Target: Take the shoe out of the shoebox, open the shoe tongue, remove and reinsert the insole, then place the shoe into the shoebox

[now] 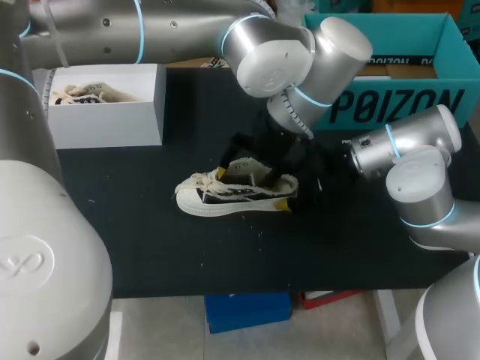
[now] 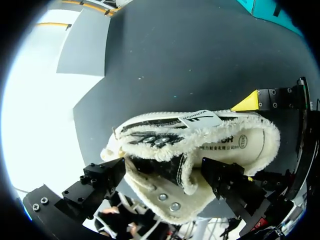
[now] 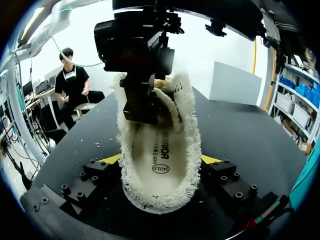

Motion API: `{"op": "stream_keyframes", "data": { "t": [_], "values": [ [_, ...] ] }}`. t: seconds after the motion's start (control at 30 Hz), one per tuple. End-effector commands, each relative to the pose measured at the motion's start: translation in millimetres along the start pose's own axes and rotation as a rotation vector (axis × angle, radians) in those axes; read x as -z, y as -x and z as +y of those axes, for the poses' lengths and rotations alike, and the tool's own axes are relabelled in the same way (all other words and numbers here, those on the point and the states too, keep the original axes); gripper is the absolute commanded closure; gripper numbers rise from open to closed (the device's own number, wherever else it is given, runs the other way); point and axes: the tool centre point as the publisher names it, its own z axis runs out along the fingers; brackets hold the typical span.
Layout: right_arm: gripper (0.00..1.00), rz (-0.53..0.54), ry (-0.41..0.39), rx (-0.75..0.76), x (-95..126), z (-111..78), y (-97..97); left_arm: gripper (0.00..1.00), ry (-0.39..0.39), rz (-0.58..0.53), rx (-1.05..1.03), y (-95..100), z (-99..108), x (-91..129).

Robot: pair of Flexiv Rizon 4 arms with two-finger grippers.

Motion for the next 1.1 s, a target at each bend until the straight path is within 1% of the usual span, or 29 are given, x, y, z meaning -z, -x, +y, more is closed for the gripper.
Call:
{"op": "stream_keyframes", "data": {
  "t": [0.03, 0.1, 0.13, 0.17, 0.4, 0.7, 0.93, 1.1],
  "values": [
    [1.00, -0.001, -0.001, -0.001, -7, -5.1, 0.8, 0.42, 0.004, -0.011, -0.003, -2.7, -1, -2],
    [1.00, -0.001, -0.001, -0.001, -7, -5.1, 0.8, 0.71, 0.002, -0.014, -0.008, -3.0, 0, -2],
    [1.00, -0.001, -0.001, -0.001, -7, -5.1, 0.8, 0.94, 0.000, -0.016, -0.014, -3.6, 0, -2],
    [1.00, -0.001, -0.001, -0.001, -7, -5.1, 0.8, 1.00, -0.001, -0.018, -0.017, -4.3, 1, -2],
    [1.00, -0.001, -0.001, -0.001, -7, -5.1, 0.8, 1.00, -0.007, -0.025, -0.020, -4.9, 1, -3],
    [1.00, -0.001, -0.001, -0.001, -7, -5.1, 0.8, 1.00, -0.004, -0.005, -0.020, -1.4, 1, -2],
    [1.00, -0.001, -0.001, -0.001, -7, -5.1, 0.8, 1.00, -0.017, 0.040, -0.017, 6.1, 1, 11],
    [1.00, -0.001, -0.001, -0.001, -7, -5.1, 0.8, 1.00, -0.034, 0.084, -0.010, 16.2, 2, 23]
  ]
}}
